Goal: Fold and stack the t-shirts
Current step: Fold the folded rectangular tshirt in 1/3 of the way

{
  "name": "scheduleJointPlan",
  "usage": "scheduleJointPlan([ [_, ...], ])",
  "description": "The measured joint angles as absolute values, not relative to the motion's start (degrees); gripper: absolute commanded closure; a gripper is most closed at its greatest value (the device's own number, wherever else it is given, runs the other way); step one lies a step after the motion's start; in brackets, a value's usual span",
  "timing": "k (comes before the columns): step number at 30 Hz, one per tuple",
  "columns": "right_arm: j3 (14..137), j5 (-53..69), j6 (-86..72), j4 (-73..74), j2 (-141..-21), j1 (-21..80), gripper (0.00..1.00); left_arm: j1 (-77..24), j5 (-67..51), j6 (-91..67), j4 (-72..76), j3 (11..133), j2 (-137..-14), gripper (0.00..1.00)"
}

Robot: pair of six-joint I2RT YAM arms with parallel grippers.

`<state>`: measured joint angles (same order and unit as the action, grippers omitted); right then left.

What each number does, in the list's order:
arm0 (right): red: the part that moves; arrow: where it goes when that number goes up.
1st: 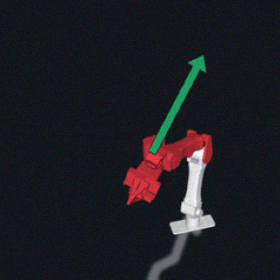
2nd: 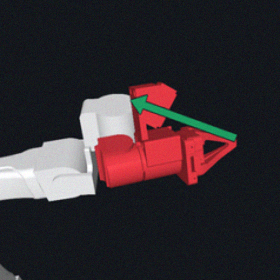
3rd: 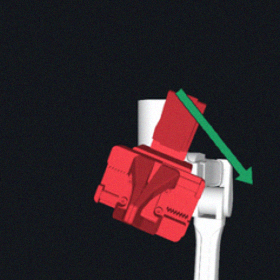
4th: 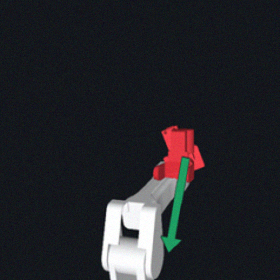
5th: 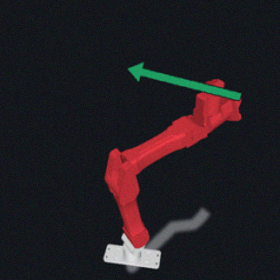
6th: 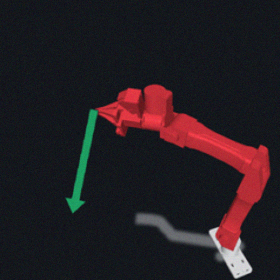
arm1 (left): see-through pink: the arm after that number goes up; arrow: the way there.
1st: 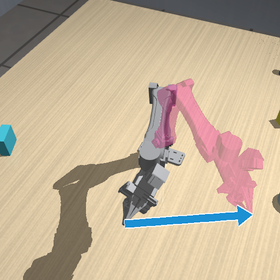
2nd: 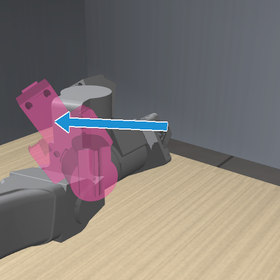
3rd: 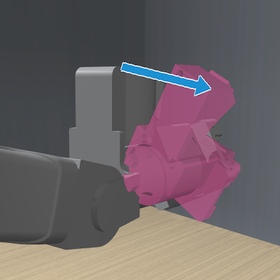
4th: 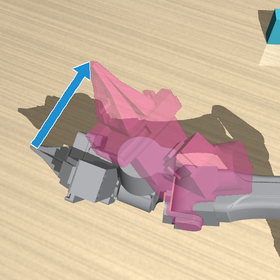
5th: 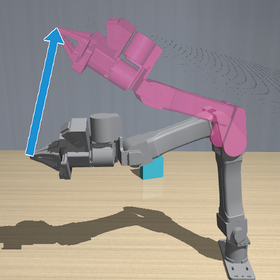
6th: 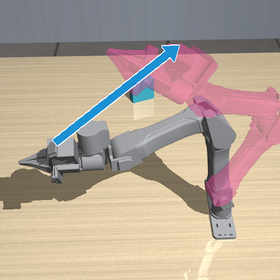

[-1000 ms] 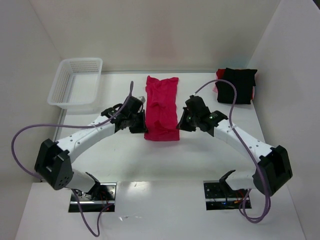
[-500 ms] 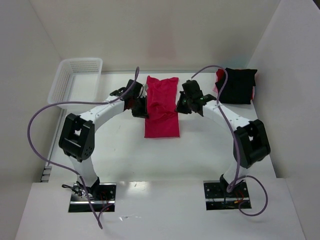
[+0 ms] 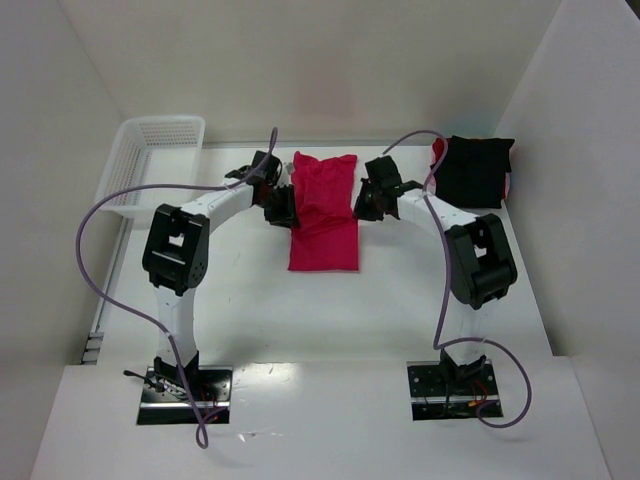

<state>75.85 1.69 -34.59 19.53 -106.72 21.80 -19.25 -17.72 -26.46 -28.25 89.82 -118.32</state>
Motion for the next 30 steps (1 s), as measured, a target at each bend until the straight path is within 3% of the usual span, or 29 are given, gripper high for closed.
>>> scheduleJointPlan([
  [2, 76.8, 1.8, -34.0, 18.7, -107.5, 21.1, 0.98, -18.8, -18.3, -25.6, -28.1, 91.3, -118.9, 0.50],
  [3, 77.2, 1.8, -33.7, 18.4, -107.9, 20.9, 0.57, -18.5, -18.5, -25.2, -27.9, 92.0, -119.1, 0.13],
  [4, 78.0, 1.8, -33.0, 17.5, -108.8, 20.6, 0.57, -17.8, -19.3, -24.6, -27.2, 93.5, -119.2, 0.09],
  [5, 78.3, 1.9, -32.8, 17.4, -109.0, 20.6, 0.40, -17.6, -19.6, -24.2, -27.0, 93.8, -119.2, 0.07],
  [8, 79.1, 2.2, -31.4, 16.4, -109.6, 20.6, 0.21, -16.7, -19.9, -24.1, -26.7, 94.1, -119.2, 0.04],
  [10, 79.3, 2.5, -30.5, 15.6, -109.6, 20.5, 0.20, -16.2, -19.9, -24.0, -26.6, 94.0, -118.9, 0.04],
  [13, 79.6, 3.0, -30.1, 14.6, -109.2, 20.3, 0.20, -15.1, -21.1, -23.9, -26.7, 92.6, -116.9, 0.04],
  [23, 74.8, 8.0, -27.9, 12.6, -100.4, 20.2, 0.76, -20.3, -27.1, -21.1, -23.3, 84.0, -103.9, 0.14],
  [26, 71.5, 10.2, -26.9, 12.5, -99.7, 20.2, 0.85, -24.0, -28.4, -21.0, -21.8, 81.2, -103.3, 0.20],
  [30, 67.5, 11.7, -25.8, 13.5, -100.4, 20.2, 0.87, -27.7, -26.7, -22.6, -20.3, 76.7, -104.4, 0.25],
])
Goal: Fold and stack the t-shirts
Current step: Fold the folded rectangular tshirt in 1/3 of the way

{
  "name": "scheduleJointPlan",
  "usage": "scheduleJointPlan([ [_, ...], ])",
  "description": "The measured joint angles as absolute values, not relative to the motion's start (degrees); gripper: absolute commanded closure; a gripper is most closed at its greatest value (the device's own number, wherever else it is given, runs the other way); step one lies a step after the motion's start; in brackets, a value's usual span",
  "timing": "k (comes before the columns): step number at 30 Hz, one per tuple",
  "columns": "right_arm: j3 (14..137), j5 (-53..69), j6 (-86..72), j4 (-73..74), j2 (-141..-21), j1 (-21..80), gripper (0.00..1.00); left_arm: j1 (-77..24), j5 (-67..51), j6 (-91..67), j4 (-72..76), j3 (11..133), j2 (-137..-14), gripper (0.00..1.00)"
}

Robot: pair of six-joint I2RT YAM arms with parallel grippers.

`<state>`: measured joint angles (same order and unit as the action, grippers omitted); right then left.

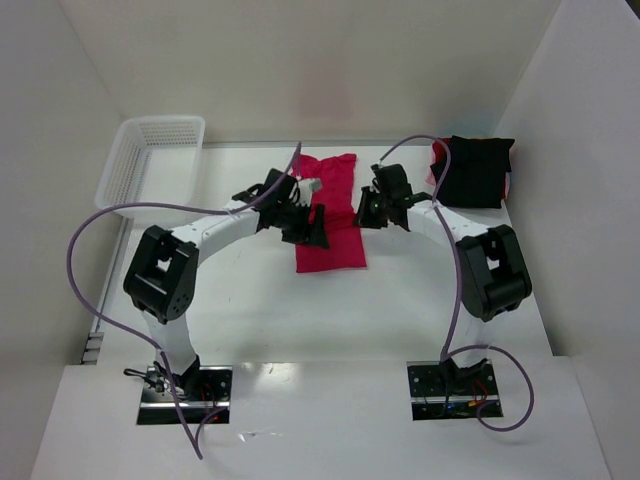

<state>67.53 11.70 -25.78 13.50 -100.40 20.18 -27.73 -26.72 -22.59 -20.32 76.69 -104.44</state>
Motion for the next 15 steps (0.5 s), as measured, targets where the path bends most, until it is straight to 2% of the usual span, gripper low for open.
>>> scheduleJointPlan([
  [7, 67.1, 9.6, -24.6, 13.5, -103.5, 21.0, 0.87, -31.3, -12.1, -27.7, -19.7, 76.3, -109.4, 0.20],
  [9, 67.5, 9.0, -24.5, 13.5, -104.7, 21.3, 0.87, -31.6, -9.1, -28.8, -19.8, 77.8, -111.6, 0.17],
  [15, 71.6, 7.9, -24.3, 13.4, -110.4, 21.3, 0.86, -31.7, -2.8, -30.5, -21.3, 83.1, -116.5, 0.16],
])
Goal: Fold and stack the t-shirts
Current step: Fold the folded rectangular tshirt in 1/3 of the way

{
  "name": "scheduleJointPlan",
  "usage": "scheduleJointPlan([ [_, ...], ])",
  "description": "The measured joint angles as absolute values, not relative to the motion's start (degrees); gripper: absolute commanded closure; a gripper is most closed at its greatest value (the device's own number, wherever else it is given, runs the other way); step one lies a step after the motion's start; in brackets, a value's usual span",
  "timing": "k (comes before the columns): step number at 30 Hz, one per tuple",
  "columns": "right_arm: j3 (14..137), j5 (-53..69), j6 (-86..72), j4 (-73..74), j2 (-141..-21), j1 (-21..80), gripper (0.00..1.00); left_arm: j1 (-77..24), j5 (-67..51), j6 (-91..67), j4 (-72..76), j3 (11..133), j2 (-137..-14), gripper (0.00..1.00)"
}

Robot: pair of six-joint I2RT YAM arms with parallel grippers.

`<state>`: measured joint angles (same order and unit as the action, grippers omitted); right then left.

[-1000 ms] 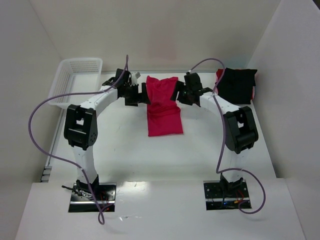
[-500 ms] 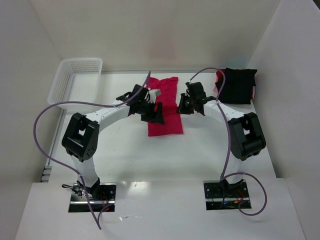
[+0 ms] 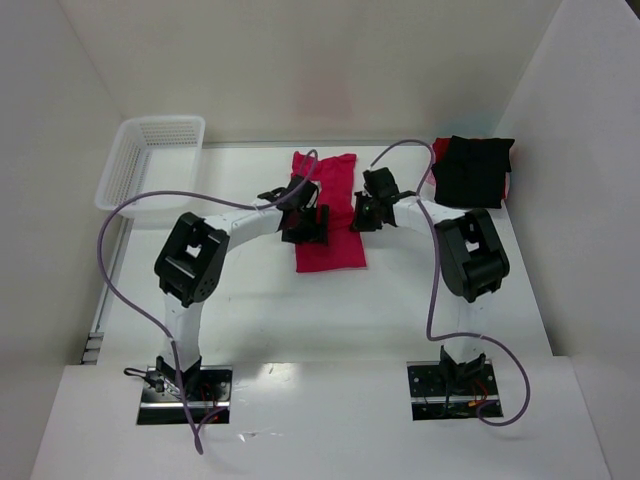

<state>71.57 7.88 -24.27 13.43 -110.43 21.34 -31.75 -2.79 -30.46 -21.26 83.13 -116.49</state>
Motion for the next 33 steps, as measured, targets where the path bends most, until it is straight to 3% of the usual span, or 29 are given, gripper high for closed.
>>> scheduleJointPlan([
  [18, 82.6, 5.7, -23.0, 13.1, -116.6, 21.3, 0.79, -27.7, 3.2, -30.7, -22.2, 92.3, -122.8, 0.14],
  [26, 86.5, 5.1, -23.0, 13.0, -119.8, 20.8, 0.75, -24.0, 4.0, -30.3, -22.1, 96.4, -124.6, 0.06],
  [32, 86.7, 5.2, -22.5, 13.3, -117.7, 18.0, 0.60, -22.3, 4.0, -29.7, -22.6, 95.9, -122.0, 0.00],
  [33, 86.6, 5.2, -22.3, 13.4, -116.3, 17.3, 0.53, -22.1, 3.9, -29.5, -22.6, 95.2, -120.7, 0.00],
])
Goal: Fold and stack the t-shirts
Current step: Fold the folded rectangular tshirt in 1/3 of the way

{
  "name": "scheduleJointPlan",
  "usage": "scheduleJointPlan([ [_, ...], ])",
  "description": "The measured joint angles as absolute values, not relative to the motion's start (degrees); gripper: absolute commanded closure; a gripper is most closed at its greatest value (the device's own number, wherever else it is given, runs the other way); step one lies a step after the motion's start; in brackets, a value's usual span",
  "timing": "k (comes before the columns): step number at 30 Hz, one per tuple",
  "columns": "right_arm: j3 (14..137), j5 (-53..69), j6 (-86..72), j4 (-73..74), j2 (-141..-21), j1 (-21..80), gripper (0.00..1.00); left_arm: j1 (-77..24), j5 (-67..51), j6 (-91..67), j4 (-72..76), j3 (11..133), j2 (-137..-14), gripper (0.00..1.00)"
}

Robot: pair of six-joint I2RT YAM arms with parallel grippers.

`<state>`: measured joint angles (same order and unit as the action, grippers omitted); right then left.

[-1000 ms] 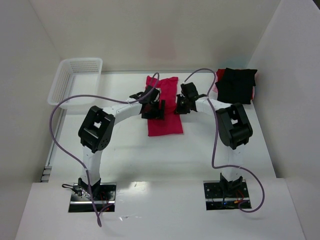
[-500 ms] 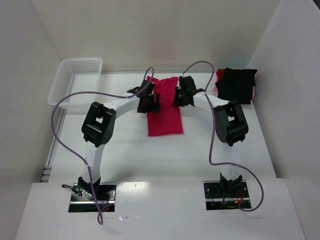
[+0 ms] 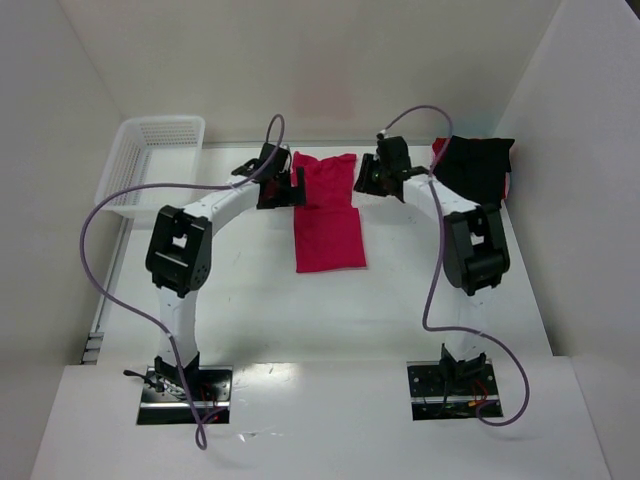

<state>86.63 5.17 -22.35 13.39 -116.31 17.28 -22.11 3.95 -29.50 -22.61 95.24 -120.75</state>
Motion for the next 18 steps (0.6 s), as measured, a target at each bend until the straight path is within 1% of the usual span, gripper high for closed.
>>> scheduleJointPlan([
  [2, 85.4, 5.0, -21.9, 12.9, -112.4, 16.3, 0.49, -21.9, 3.5, -28.8, -22.9, 93.8, -117.6, 0.00],
  [3, 84.2, 4.8, -21.6, 12.9, -109.7, 15.7, 0.44, -21.8, 2.9, -28.6, -22.7, 92.7, -115.8, 0.00],
  [5, 80.5, 4.6, -21.4, 12.6, -103.2, 14.9, 0.39, -21.7, 1.0, -28.3, -22.8, 90.0, -111.4, 0.00],
  [6, 78.5, 4.7, -21.3, 12.6, -99.9, 14.8, 0.37, -21.7, -0.6, -28.2, -22.8, 88.6, -109.4, 0.00],
  [10, 69.1, 6.4, -21.5, 11.1, -88.4, 14.8, 0.23, -22.0, -7.9, -27.0, -22.4, 83.0, -102.5, 0.00],
  [13, 61.8, 8.4, -22.0, 10.7, -84.5, 14.8, 0.23, -23.5, -11.0, -26.9, -22.5, 79.2, -100.7, 0.00],
  [18, 55.5, 9.7, -22.3, 15.6, -85.9, 15.4, 0.23, -28.3, -13.3, -28.0, -23.0, 70.9, -100.2, 0.00],
])
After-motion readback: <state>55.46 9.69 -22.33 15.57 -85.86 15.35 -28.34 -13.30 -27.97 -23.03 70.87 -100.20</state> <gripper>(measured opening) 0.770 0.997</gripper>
